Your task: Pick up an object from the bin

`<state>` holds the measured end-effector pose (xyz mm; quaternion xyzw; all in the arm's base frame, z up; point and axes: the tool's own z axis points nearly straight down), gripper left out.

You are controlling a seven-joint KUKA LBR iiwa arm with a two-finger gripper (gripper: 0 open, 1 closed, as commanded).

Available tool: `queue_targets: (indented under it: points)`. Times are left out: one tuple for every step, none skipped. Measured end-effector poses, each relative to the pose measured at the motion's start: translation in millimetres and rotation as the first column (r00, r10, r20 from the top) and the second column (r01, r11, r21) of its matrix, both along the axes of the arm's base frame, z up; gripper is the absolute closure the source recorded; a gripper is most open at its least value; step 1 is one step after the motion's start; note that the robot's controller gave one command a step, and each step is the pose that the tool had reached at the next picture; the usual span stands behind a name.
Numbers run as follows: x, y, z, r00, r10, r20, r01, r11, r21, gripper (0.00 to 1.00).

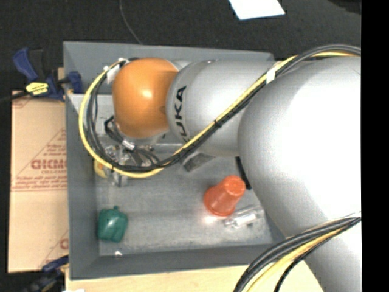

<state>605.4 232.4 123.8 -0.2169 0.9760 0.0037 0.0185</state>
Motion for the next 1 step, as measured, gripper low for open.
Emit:
queue_targets:
  points:
    - [0.0, 0.0, 0.0, 1.0, -0.001, 0.0, 0.001, 1.0, 0.0, 1.0]
